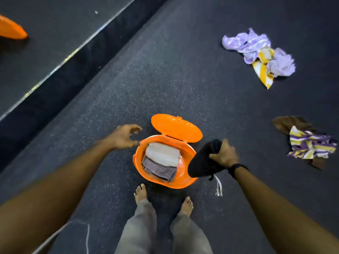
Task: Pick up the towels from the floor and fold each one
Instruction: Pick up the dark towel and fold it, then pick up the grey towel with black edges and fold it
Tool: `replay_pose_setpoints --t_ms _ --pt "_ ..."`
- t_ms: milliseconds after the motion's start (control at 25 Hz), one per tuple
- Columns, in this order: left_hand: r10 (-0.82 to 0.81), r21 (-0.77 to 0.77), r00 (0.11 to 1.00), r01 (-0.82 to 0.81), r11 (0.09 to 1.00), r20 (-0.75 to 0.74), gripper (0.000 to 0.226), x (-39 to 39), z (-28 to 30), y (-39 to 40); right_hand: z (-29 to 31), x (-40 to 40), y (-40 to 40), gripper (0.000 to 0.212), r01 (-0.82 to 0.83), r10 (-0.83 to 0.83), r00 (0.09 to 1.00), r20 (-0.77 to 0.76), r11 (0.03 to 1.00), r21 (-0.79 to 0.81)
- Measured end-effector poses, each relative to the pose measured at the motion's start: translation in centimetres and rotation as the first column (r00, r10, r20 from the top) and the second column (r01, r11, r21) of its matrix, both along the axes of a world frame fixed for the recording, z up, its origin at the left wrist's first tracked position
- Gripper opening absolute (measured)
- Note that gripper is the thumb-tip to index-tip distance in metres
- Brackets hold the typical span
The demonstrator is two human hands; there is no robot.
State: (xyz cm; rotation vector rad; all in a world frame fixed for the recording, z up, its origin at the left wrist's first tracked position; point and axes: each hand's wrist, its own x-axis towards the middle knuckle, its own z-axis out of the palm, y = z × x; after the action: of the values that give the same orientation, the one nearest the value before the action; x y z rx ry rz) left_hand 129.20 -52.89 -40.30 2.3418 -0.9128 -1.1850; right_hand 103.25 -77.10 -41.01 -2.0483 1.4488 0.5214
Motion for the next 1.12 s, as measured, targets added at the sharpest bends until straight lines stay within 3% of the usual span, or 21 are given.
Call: replay_pose_setpoints --t_ms 120,240,360,520,640,760,880,1120 --pt "-0.062 0.057 0.998 0.063 0.996 -0.028 0.062 0.7 -8.3 -1.1 -9.6 0.7 2.3 0.056 0.042 -0.042 0.999 -0.005 0.996 0.078" --pt "-0.076 0.051 0.997 0.077 0.996 -0.031 0.057 0.3 -14.1 -1.9 -16.6 1.1 4.3 0.044 0.092 -0.123 0.982 0.14 0.973 0.211" --pt "-0.073 0.077 0.996 0.077 0.994 -0.056 0.06 -0.7 -22.1 -2.1 -25.6 0.5 4.7 0.047 0.112 -0.194 0.962 0.193 0.922 0.371" --pt "-0.09 0.143 0.994 0.098 0.985 -0.067 0.06 -2.1 -30.9 -0.6 -36.4 -1.1 4.3 0.089 -0.019 0.032 0.999 -0.023 0.91 0.413" --pt "-0.074 0.172 0.994 0.086 0.981 -0.075 0.065 -2.6 -34.3 0.2 -40.1 -1.0 3.8 0.079 -0.169 0.205 0.975 -0.082 0.931 0.324" --pt "-0.086 0.193 0.995 0.095 0.977 -0.052 0.067 -2.9 -33.9 0.4 -40.0 -0.2 3.5 0.068 -0.197 0.218 0.976 -0.026 0.92 0.338" --pt "-0.101 0.203 0.995 0.1 0.974 -0.003 0.067 -2.6 -30.4 -0.8 -35.9 1.0 2.3 0.065 -0.258 0.258 0.965 0.043 0.914 0.313" --pt "-0.049 0.037 0.984 0.043 0.998 0.173 0.071 0.6 -11.3 -6.1 -16.8 5.7 -4.7 0.064 -0.369 0.336 0.918 0.208 0.918 0.143"
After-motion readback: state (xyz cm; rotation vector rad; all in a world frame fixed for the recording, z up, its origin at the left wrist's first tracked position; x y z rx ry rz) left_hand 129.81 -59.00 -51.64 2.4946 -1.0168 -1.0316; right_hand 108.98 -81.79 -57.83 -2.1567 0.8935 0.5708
